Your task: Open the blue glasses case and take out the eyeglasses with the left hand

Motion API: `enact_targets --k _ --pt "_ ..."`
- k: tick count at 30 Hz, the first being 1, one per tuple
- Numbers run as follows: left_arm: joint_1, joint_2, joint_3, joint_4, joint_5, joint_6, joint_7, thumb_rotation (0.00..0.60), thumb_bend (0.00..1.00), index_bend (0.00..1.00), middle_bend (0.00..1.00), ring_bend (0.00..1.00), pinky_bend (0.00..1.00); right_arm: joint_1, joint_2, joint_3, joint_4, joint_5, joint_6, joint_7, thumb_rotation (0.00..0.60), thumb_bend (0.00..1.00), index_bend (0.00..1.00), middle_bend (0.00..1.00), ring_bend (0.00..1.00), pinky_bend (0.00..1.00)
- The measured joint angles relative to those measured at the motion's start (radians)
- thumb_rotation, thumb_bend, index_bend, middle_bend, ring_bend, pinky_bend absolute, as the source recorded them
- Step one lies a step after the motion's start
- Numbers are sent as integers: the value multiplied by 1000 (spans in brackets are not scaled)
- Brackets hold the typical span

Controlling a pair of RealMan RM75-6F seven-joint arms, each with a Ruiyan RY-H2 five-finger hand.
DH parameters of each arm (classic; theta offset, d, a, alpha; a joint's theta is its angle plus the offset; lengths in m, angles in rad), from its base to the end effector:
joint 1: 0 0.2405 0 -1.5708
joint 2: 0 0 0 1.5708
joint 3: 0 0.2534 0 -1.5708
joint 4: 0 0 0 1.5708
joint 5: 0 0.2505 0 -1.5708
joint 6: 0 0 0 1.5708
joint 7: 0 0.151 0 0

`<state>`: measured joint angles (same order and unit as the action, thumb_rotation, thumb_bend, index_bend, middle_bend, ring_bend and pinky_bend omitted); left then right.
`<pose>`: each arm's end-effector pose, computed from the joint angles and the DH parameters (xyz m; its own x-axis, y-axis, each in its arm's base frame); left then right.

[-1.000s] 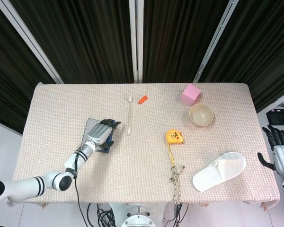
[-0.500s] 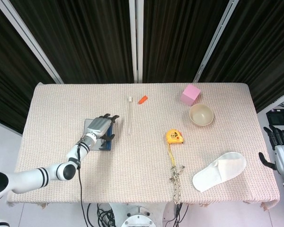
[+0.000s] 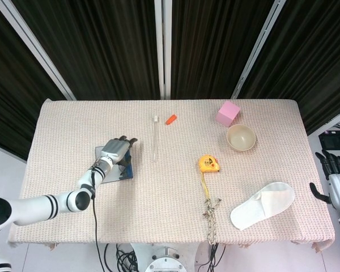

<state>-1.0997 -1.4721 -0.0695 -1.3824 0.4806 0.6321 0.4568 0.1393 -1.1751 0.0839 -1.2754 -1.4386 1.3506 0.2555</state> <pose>-0.1382 0.4157 -0.0655 0.4875 0.5460 0.6813 0.8719 -0.2642 -0.4122 -0.3970 -0.2251 0.1443 0.4008 -0.0378 0.9154 -0.9136 0.0588 0.4024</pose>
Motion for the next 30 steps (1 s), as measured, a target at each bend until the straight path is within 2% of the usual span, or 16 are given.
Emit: enact_targets --k 8,16,19,27,30 --pt "-37 17 61 -7 -74 58 85 522 579 86 235 0 53 1 0 0 -3 -1 -1 -5 600 303 0 0 0 0" --pt "-81 44 120 -49 -223 94 181 522 580 92 299 0 49 3 1 -1 -12 -4 -1 -13 600 302 0 0 0 0" --pt "-90 50 135 -59 -229 116 205 521 580 113 335 1 50 4 1 -2 -15 -5 -2 -17 600 302 0 0 0 0" --pt "-102 76 175 -94 -312 136 257 517 581 134 378 35 55 6 3 -3 -24 -8 -3 -24 600 303 0 0 0 0" --pt "-107 92 194 -114 -359 136 275 492 580 143 406 70 59 6 4 -3 -28 -10 0 -27 600 303 0 0 0 0"
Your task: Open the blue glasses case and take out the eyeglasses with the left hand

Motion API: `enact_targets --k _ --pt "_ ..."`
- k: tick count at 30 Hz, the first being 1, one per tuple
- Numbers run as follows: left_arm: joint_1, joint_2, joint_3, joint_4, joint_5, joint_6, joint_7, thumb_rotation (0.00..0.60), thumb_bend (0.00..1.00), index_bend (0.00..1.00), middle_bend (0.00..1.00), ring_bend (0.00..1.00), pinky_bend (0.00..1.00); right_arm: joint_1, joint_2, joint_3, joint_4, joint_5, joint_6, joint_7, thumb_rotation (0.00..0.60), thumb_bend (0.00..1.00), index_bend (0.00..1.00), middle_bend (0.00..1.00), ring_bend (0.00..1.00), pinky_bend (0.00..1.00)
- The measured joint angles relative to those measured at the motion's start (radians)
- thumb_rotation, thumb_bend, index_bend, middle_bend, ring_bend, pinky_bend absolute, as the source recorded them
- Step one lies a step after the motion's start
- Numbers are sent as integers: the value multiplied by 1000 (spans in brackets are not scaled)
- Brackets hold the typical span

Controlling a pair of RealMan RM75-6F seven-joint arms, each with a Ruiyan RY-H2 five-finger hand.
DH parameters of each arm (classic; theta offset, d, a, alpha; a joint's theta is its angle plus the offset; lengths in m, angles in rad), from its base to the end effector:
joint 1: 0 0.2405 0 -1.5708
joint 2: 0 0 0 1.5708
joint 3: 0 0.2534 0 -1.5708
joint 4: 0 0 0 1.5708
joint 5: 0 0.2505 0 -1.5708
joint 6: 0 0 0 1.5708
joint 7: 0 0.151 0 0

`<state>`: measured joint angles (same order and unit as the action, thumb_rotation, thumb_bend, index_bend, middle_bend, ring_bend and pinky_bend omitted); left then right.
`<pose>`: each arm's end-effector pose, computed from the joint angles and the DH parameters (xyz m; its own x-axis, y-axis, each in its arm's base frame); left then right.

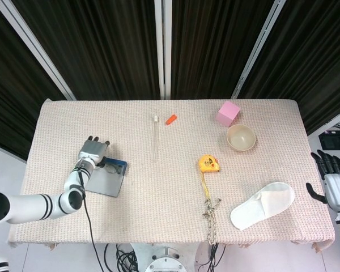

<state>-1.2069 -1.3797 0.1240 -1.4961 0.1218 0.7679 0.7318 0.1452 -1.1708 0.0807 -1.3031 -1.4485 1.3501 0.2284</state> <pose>-0.1865 0.4034 -0.0294 0.6262 0.5771 0.5243 0.7183 -0.1656 -0.6757 -0.3895 -0.2262 0.1393 0.4070 -0.0458 0.9123 -0.9118 0.0393 0.4088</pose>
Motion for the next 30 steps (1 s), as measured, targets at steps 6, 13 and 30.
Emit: enact_targets --k 6,13,30 --pt "-17 41 26 -51 -100 -2 28 482 580 144 423 84 66 2 1 -1 -6 -1 -1 -8 600 304 0 0 0 0" --pt "-58 97 59 -114 -248 -74 45 465 580 141 477 150 122 4 2 -1 -17 -6 2 -19 600 306 0 0 0 0" --pt "-88 137 74 -209 -214 -27 -16 459 252 141 295 179 218 6 4 -1 -23 -8 5 -18 600 315 0 0 0 0"
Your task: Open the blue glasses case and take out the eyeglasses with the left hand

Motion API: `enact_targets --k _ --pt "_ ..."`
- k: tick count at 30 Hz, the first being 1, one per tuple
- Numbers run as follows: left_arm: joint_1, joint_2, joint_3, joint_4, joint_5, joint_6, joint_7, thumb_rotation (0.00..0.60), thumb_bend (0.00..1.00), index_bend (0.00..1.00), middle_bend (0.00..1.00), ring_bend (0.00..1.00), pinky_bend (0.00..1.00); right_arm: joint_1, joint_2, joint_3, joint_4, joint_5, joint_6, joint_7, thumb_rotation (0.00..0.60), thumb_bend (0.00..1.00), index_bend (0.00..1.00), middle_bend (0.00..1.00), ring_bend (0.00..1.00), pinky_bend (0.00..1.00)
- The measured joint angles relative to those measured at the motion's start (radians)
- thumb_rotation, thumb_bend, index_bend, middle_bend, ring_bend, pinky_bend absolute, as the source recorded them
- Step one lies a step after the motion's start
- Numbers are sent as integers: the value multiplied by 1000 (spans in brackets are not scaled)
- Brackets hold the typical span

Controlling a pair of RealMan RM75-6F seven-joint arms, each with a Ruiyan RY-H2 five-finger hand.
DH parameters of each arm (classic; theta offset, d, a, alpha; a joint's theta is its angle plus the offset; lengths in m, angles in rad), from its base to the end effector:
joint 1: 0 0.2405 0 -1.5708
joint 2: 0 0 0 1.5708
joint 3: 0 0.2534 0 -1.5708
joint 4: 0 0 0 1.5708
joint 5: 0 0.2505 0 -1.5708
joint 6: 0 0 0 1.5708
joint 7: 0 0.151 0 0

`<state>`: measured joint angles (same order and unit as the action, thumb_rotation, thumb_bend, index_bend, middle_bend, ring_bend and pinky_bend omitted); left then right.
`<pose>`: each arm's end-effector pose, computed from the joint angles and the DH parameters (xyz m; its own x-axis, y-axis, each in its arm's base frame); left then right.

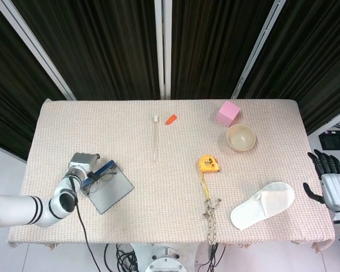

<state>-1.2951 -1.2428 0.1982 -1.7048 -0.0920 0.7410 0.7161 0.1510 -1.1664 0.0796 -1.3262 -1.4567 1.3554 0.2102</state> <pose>-0.1900 0.3685 -0.0048 0.4999 0.7086 0.4980 0.7519 -0.0697 -0.6556 -0.3824 -0.2277 0.1366 0.4091 -0.0441 0.9114 -0.9117 0.0211 0.4103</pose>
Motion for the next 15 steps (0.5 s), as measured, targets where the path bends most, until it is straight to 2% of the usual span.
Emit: enact_targets --k 6,10,15 --pt "40 15 -38 -51 58 123 -68 404 241 194 271 183 232 7 7 8 -13 -5 7 3 600 321 0 0 0 0" --pt "73 22 -59 -116 56 217 -95 387 242 210 281 195 235 10 11 14 -25 -16 25 8 600 325 0 0 0 0" --pt "111 31 -82 -170 65 273 -109 384 242 208 283 199 250 7 14 14 -31 -21 35 13 600 325 0 0 0 0"
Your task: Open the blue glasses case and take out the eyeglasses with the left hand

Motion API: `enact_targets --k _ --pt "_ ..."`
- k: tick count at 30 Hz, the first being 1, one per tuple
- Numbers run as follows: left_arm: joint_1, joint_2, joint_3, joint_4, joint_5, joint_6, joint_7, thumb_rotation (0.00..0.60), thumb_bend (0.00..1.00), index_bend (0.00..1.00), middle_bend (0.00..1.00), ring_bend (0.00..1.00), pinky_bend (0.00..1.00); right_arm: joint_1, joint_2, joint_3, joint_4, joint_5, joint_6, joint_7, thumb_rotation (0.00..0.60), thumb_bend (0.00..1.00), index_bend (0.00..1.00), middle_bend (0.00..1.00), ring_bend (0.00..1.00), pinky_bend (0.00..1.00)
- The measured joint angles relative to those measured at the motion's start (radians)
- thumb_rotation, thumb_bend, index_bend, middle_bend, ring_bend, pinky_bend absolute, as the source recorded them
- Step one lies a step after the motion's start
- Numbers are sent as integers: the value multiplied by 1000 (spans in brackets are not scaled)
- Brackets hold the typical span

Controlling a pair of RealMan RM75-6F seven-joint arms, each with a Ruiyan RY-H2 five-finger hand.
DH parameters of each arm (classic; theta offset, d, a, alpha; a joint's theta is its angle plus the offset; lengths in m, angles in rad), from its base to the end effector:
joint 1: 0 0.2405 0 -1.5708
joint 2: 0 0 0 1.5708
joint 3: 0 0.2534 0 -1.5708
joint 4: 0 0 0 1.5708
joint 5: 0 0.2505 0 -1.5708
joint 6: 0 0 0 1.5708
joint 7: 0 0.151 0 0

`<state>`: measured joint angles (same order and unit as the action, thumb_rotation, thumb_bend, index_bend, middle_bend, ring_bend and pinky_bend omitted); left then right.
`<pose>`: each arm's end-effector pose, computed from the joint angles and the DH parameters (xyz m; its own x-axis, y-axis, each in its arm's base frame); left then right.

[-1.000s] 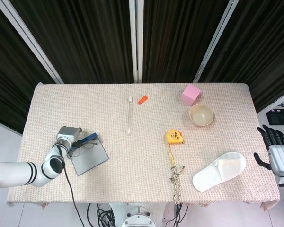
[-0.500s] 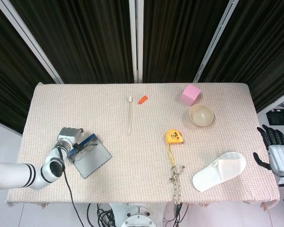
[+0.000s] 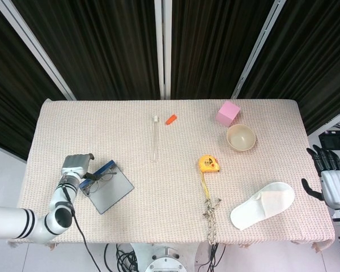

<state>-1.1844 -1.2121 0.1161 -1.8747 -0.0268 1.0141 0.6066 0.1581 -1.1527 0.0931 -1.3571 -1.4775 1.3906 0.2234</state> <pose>-0.1852 0.3374 0.0093 0.4069 0.6344 0.6572 0.8051 0.0908 -0.5861 -0.3685 -0.2331 0.1412 0.3844 -0.0004 0.9232 -0.9231 -0.0165 0.3843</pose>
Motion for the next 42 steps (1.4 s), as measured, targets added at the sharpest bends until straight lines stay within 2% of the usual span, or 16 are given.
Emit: enact_targets --k 4,7,10,12,18,22,25,35,42 --pt "28 -11 -6 -12 43 48 2 417 242 197 280 200 257 -3 2 -1 -4 -4 8 4 600 326 0 0 0 0" --pt "56 -32 -13 -10 67 80 1 486 253 191 287 208 272 -3 2 -3 -5 -6 8 3 600 327 0 0 0 0" --pt "79 -56 -15 -2 94 114 6 580 263 188 305 223 282 -2 3 -4 -6 -5 5 2 600 327 0 0 0 0" --pt "95 -69 -18 3 102 126 10 598 263 187 308 223 285 0 3 -4 -6 -4 3 1 600 327 0 0 0 0" --pt "148 -101 -48 31 123 163 6 592 296 241 310 223 306 3 2 -5 -4 0 -7 -4 600 327 0 0 0 0" --pt "169 -109 -73 40 120 170 19 506 310 274 311 224 306 4 2 -6 -5 1 -8 -5 600 327 0 0 0 0" --pt "180 -111 -91 41 117 169 26 482 310 285 313 225 306 5 3 -6 -8 0 -9 -6 600 327 0 0 0 0" --pt "206 -127 -130 44 110 156 67 469 309 297 315 228 306 4 3 -10 -9 1 -10 -11 600 327 0 0 0 0" --pt "227 -154 -150 80 111 158 82 469 312 396 324 236 314 2 -2 -9 0 3 -7 -8 600 327 0 0 0 0"
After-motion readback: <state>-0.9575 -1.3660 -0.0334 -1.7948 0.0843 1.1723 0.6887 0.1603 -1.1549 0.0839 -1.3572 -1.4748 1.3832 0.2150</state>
